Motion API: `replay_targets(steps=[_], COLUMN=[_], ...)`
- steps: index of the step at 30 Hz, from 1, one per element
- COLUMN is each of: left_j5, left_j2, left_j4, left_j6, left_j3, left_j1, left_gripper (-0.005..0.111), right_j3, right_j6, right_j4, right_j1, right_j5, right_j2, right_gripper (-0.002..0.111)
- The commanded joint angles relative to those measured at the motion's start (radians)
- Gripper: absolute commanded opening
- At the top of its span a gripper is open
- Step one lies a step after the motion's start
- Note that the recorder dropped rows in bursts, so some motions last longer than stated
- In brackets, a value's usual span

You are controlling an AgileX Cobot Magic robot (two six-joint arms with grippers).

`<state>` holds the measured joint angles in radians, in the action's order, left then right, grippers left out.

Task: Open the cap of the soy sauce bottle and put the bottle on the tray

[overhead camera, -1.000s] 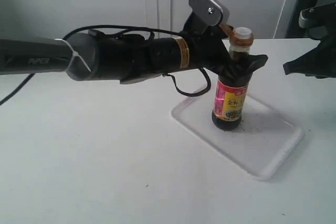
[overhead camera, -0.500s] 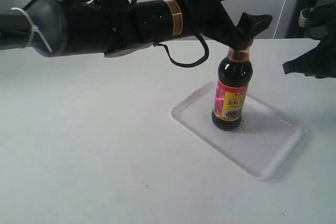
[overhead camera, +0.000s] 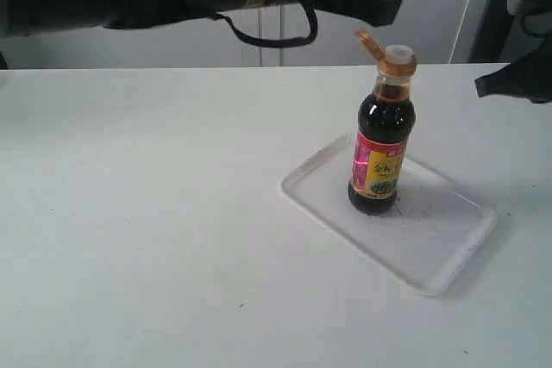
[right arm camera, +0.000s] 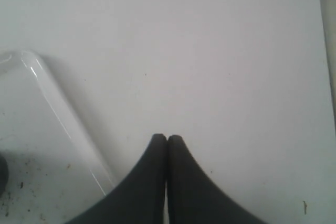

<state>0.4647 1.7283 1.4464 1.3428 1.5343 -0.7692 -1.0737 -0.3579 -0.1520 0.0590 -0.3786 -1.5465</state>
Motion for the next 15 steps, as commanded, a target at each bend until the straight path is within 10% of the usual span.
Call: replay_targets(steps=[1,15], left_j5=[-0.082,-0.085], left_j2=[-0.043,-0.161], left_j4=[0.116,0.285], left_j6=[0.137,0.327], left_j3=[-0.007,-0.147], left_j1=[0.006,0.163], left_gripper=[0.000,0.000], right_j3=[0.004,0.004], right_j6=[-0.020,-0.059], right_j4=[0.007,0.011], right_j1=[0.005,-0.060], right_j5=[0.007,-0.040], right_j2=[0.076,0.216], right_gripper=[0.000,0.000])
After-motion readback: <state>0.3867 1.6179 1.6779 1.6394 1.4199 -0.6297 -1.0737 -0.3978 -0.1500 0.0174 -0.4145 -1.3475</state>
